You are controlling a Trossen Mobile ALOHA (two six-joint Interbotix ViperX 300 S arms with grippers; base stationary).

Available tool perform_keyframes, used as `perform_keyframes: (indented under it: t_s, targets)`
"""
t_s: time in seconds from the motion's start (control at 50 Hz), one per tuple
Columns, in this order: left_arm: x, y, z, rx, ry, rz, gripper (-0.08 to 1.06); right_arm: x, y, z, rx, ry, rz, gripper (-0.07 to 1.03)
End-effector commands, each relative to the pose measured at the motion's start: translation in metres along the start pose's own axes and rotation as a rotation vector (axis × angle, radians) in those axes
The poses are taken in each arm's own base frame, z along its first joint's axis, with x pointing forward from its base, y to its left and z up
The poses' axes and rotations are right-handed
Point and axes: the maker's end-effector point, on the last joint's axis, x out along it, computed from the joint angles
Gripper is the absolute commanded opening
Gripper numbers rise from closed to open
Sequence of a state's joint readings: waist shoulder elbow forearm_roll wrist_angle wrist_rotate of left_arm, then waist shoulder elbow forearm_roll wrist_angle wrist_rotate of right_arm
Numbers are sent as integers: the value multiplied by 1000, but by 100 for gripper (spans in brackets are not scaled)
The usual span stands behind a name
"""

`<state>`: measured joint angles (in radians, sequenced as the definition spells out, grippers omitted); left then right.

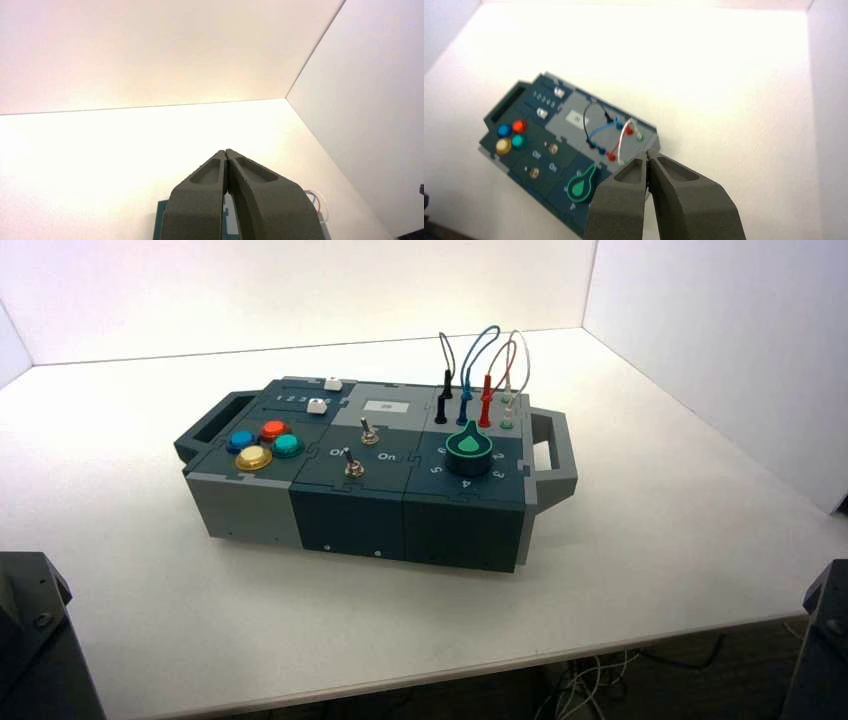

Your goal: Pull the white wire.

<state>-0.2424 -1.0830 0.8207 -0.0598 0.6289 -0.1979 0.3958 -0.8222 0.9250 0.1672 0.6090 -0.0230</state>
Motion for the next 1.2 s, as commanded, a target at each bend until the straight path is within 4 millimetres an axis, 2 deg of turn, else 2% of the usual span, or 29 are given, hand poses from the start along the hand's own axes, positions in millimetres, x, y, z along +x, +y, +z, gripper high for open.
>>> perform_keyframes:
  t_s: [0.02, 0.1, 0.32, 0.52, 0.66, 1.2]
  targets:
    - [-2, -4, 15, 1, -37, -11, -3, 14, 4, -9, 47, 65, 25, 3]
    - [-1, -4, 14, 3, -39, -10, -3, 24, 4, -16, 64, 108, 27, 11]
    - [8, 0, 3, 8, -10, 1, -3, 40, 2, -22, 85, 156, 23, 12]
    - [15, 3, -8, 6, 17, 6, -3, 54, 0, -28, 94, 199, 15, 18]
    - [15, 2, -7, 3, 12, 3, -3, 65, -2, -35, 99, 244, 8, 31]
    - [14, 1, -4, -8, 4, -3, -3, 100, -8, -48, 116, 343, -16, 27]
